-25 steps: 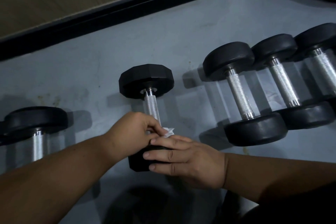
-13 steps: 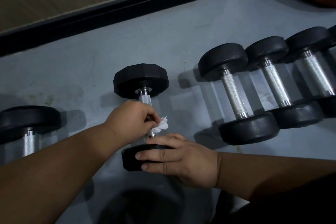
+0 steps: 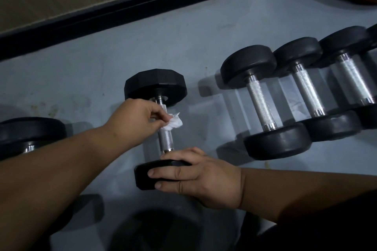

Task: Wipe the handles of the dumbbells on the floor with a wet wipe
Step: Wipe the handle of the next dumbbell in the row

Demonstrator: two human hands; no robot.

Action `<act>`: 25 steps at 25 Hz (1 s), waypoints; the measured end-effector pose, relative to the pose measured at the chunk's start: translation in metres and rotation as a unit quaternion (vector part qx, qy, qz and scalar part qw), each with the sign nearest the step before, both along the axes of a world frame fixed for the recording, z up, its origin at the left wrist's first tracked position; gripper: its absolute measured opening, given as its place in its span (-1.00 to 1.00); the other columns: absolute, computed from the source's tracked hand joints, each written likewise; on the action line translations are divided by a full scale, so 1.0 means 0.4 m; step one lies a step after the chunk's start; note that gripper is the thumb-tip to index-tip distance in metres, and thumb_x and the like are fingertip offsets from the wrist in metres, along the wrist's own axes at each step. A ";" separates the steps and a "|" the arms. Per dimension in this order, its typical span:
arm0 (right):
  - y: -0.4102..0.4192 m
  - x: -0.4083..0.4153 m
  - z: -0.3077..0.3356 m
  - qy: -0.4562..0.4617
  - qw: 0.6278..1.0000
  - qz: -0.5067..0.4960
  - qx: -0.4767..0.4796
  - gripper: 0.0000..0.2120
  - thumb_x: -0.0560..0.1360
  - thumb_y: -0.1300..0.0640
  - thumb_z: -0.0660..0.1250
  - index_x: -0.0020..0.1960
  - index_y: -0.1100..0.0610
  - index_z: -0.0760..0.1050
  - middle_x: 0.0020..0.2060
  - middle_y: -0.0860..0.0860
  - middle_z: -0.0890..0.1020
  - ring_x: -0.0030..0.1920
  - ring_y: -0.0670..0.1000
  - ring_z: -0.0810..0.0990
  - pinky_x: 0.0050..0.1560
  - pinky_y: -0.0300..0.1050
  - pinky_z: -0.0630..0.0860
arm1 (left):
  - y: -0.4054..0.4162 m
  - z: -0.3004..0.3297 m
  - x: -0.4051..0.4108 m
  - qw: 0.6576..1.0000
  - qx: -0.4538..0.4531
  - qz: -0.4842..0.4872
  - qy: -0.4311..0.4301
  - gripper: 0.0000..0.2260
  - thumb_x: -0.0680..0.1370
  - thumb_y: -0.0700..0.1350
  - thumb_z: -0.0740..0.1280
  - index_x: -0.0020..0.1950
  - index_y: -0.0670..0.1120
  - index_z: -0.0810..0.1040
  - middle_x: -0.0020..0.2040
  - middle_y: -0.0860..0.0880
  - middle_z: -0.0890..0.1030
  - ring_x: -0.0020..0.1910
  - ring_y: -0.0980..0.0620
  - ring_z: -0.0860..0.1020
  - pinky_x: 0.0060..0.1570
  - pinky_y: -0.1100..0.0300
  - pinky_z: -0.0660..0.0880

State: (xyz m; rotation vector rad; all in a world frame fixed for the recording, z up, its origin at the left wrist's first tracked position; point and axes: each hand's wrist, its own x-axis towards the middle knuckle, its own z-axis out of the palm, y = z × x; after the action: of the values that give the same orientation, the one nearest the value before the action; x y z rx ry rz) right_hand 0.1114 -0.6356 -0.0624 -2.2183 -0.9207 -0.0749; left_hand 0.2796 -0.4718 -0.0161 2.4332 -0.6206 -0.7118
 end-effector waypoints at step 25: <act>0.045 0.020 0.027 -0.012 0.999 0.012 -0.030 -0.63 0.63 0.25 0.29 0.42 0.10 0.52 0.48 -0.03 0.45 0.41 0.24 0.38 0.25 0.14 0.37 | 0.001 -0.021 0.067 0.996 0.042 0.013 -0.083 -0.89 0.43 -0.07 0.49 -0.10 0.14 0.70 -0.12 0.18 0.70 -0.09 0.20 0.64 0.02 0.11 0.58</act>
State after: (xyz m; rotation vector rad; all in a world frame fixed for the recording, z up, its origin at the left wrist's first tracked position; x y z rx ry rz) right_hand 0.1193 -0.6177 -0.0518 -2.2648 -0.9730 -0.0639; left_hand 0.3062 -0.4715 -0.0244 2.5912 -0.6321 -0.5389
